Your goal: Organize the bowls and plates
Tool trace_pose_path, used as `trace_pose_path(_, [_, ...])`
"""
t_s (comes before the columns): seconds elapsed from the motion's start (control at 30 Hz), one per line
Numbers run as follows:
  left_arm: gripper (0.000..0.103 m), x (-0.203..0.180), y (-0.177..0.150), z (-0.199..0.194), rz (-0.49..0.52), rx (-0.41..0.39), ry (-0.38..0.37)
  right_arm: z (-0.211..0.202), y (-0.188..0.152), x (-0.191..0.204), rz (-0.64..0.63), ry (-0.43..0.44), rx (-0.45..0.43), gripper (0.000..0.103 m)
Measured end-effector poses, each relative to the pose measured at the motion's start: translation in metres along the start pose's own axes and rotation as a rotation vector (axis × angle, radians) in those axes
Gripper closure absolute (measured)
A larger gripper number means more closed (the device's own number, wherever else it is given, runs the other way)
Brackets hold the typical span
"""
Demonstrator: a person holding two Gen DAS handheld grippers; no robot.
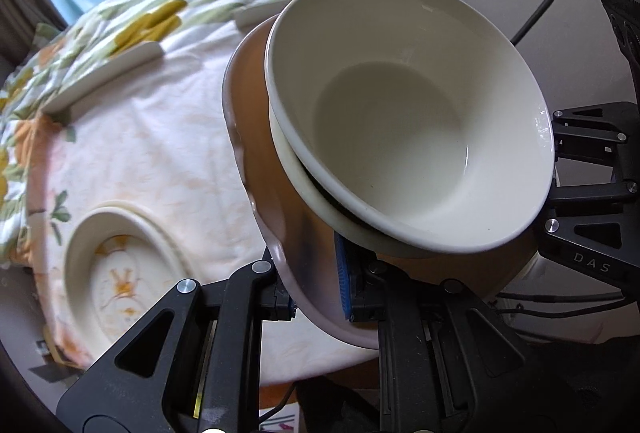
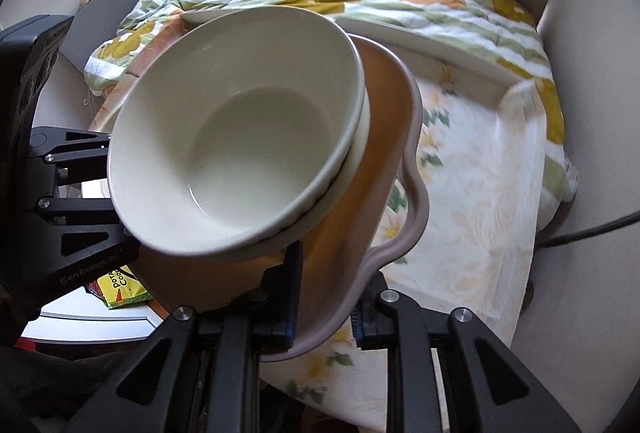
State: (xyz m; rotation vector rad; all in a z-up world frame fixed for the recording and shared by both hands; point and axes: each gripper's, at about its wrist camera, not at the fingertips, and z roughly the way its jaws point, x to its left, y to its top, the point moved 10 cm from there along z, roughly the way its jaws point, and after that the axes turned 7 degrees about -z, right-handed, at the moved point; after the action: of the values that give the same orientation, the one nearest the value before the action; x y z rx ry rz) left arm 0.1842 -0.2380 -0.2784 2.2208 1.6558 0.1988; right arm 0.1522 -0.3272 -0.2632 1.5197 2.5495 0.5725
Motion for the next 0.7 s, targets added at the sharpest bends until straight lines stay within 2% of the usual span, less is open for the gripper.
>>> trace_pose_path(0.13, [0.090,0.039,-0.003,-0.030,0.001,-0.029,0.008,-0.008,0.028,0.040,-0.018,-0.021,-0.029,0.084])
trace_pose_path(0.3, [0.090,0.097,-0.019,-0.053,0.012,-0.029,0.014,-0.002,0.054,0.094,-0.001,-0.019,-0.035,0.084])
trace_pose_path(0.57, [0.091,0.180,-0.056,-0.045,0.010,0.027,0.011,0.035,0.075,0.164,0.033,-0.005,-0.014,0.084])
trace_pose_path(0.7, [0.091,0.206,-0.073,-0.031,0.003,0.060,0.013,0.057,0.078,0.185,0.051,0.010,0.002,0.084])
